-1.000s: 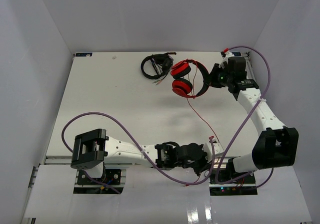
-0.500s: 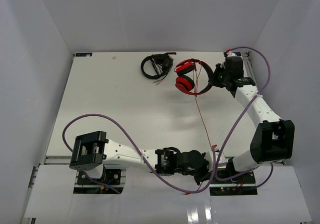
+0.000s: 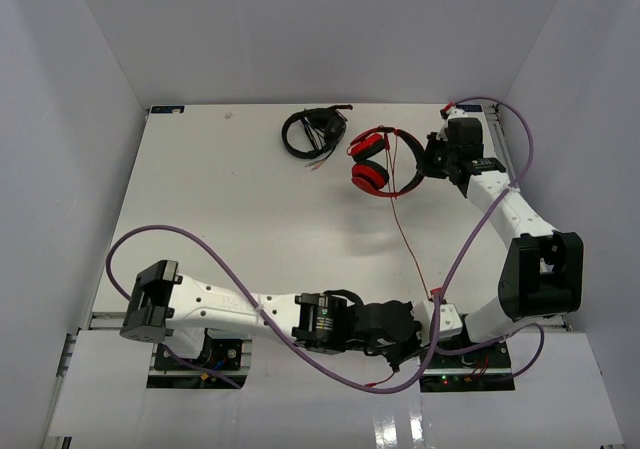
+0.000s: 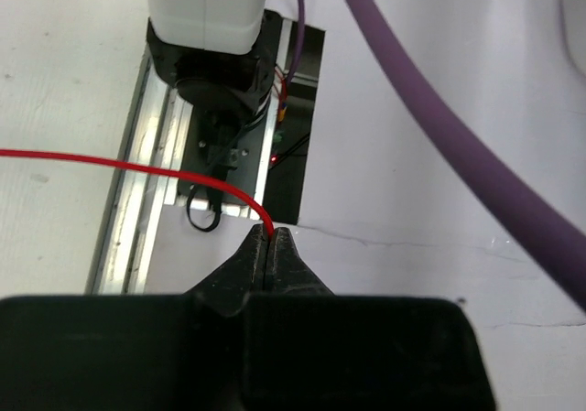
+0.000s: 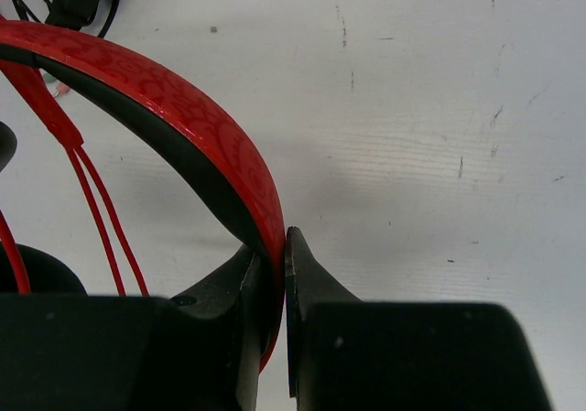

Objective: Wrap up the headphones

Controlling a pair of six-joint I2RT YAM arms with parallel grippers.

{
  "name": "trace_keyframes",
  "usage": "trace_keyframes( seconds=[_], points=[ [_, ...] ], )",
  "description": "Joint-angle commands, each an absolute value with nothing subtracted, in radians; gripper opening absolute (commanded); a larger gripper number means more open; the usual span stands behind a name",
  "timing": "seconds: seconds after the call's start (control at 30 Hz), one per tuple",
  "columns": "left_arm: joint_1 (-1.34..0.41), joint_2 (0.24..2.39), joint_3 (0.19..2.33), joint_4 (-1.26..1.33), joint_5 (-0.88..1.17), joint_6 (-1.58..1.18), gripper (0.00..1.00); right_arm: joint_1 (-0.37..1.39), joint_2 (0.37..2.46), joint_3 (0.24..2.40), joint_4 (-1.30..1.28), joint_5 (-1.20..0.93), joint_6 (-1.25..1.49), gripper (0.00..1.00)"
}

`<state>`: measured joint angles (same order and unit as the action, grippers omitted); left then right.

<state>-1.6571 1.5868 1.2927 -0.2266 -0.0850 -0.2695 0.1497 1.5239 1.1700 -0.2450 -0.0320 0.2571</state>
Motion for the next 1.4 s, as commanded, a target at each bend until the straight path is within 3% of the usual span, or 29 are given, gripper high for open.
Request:
trace_keyframes(
  seconds=[0.0, 0.27, 0.6, 1.37],
  points=[
    [-1.692, 1.432, 1.401, -0.343, -0.158, -0.190, 0.00, 0.141, 1.466, 1.139, -0.105, -0.137, 0.187, 0.08],
    [-1.692, 1.378, 1.520, -0.488, -0.258, -0.120, 0.00, 0.120, 1.459, 1.120, -0.096, -0.294, 0.132, 0.08],
    [-1.692, 1.347, 1.522, -0.514, -0.266, -0.117, 0.00, 0.087, 1.466, 1.116, -0.083, -0.436, 0.138, 0.08],
    [-1.692, 1.193, 1.117, -0.269, -0.181, -0.216, 0.00, 0.023, 1.540, 1.175, -0.084, -0.712, 0.316, 0.08]
  ],
)
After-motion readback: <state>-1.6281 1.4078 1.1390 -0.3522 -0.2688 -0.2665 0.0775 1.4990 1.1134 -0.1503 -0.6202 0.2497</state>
